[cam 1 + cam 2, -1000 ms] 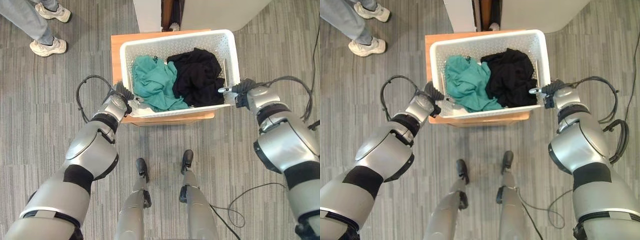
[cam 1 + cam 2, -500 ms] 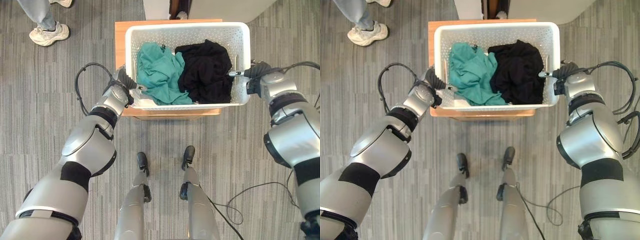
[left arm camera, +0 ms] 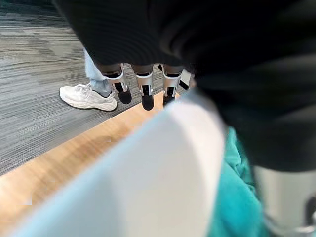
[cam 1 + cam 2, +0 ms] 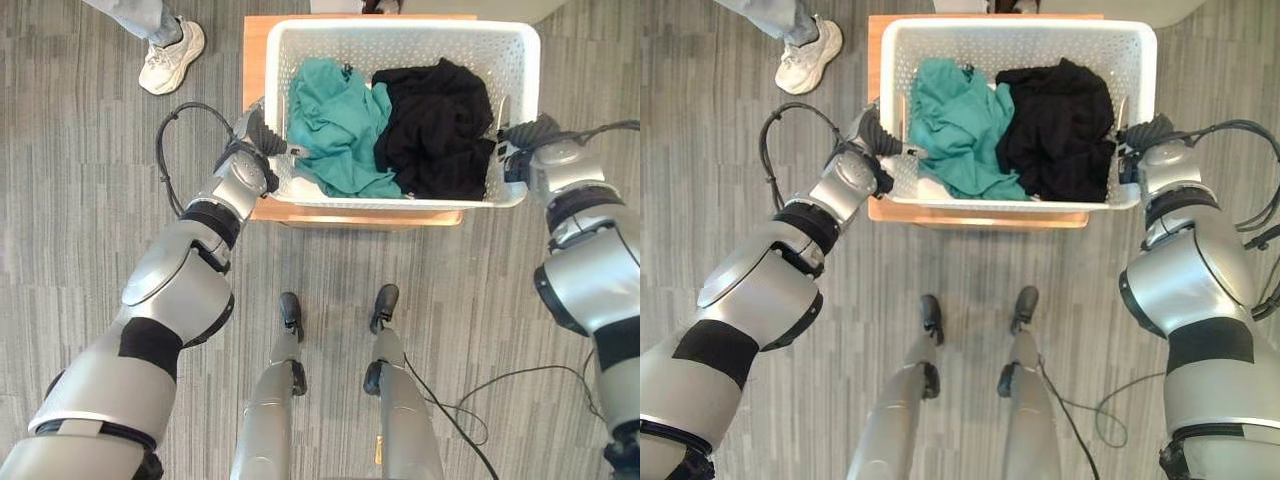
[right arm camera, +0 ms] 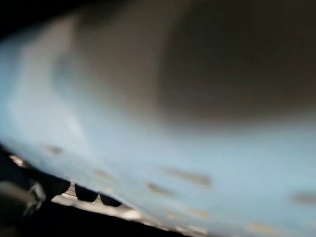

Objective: Grab the laundry basket,head to the washer,open it,put in the laundry and shut it.

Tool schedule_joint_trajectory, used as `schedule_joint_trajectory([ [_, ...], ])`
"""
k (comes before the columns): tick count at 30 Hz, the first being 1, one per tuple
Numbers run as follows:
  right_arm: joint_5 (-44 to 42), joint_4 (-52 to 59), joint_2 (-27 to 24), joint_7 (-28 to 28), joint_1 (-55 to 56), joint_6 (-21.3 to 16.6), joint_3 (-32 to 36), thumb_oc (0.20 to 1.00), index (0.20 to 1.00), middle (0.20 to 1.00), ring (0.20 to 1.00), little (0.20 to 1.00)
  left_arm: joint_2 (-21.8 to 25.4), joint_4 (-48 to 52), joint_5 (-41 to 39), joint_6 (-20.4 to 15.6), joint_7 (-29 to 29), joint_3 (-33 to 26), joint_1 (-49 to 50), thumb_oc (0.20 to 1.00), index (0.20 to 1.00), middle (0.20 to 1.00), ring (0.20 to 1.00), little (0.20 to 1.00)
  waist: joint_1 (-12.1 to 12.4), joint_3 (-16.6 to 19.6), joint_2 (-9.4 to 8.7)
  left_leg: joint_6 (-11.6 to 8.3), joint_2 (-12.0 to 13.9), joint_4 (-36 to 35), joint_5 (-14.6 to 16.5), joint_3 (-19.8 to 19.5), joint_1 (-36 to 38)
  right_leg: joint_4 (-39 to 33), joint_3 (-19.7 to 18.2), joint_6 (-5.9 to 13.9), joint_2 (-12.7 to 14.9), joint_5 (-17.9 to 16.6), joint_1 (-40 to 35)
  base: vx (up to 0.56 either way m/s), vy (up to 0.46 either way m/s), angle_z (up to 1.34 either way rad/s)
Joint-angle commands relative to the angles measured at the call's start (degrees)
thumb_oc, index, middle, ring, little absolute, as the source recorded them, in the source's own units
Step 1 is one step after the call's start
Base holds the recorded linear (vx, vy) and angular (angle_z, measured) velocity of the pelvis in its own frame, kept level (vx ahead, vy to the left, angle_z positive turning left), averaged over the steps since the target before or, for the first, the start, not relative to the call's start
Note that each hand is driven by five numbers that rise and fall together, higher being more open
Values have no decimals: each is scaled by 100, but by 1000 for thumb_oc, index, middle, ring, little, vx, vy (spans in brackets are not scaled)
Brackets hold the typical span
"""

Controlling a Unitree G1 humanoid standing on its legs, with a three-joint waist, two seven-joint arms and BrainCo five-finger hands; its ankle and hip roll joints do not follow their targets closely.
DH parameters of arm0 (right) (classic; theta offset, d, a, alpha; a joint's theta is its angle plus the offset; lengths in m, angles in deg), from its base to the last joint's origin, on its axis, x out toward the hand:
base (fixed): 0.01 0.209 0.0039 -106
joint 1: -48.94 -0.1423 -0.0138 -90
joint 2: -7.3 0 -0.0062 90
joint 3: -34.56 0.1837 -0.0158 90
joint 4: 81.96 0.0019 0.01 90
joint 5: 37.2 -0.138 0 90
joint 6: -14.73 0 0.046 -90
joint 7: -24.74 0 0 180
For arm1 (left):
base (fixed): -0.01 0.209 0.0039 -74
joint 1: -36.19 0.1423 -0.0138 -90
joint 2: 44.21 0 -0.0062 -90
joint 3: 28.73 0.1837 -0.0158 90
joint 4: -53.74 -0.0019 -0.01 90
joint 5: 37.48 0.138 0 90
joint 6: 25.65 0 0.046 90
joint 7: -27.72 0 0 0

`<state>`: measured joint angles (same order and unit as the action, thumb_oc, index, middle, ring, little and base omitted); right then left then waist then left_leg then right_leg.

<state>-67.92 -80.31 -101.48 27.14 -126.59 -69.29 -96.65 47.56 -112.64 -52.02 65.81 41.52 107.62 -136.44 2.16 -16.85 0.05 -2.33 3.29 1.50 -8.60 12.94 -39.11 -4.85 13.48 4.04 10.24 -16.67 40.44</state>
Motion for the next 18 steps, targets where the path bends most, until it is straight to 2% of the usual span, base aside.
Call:
schedule_joint_trajectory([
  [1,-259,-91,-210,-102,-803,-124,-56,200,200,200,200,200,-204,-338,413,133,-4,134,-346,1000,1000,1000,1000,1000,91,-871,380,-458,220,-650,-510,-681,73,-15,-31,742,402,-31,-520,0,0,0],
  [2,-289,-30,-181,-102,-691,-148,-26,200,200,200,200,200,-221,-332,393,130,-8,119,-309,282,282,282,282,282,75,-879,384,-455,221,-650,-509,-679,89,-15,-41,730,395,-24,-532,0,0,0],
  [3,-289,22,-147,-89,-632,-165,4,200,200,200,200,200,-231,-330,379,126,-17,98,-276,200,200,200,200,200,59,-885,375,-453,222,-650,-504,-677,105,-15,-48,725,393,-26,-541,0,0,0],
  [12,-332,1056,422,78,372,-454,336,200,200,200,200,200,32,-321,307,80,90,-136,-105,200,200,200,200,200,-207,-872,284,-491,294,-650,-450,-603,517,-15,-95,662,328,18,-926,-35,-10,-1],
  [16,-174,1643,578,227,885,-564,558,200,200,200,200,200,82,-165,513,90,210,-224,118,200,200,200,200,200,-282,-850,277,-498,312,-650,-420,-573,732,-15,-127,633,314,46,-1129,-41,-21,-5],
  [18,-30,2513,693,409,1633,-703,928,200,200,200,200,200,139,173,845,125,409,-440,501,200,200,200,200,200,-347,-796,275,-494,339,-650,-388,-570,996,-15,-139,585,275,126,-1404,-39,-57,-1],
])
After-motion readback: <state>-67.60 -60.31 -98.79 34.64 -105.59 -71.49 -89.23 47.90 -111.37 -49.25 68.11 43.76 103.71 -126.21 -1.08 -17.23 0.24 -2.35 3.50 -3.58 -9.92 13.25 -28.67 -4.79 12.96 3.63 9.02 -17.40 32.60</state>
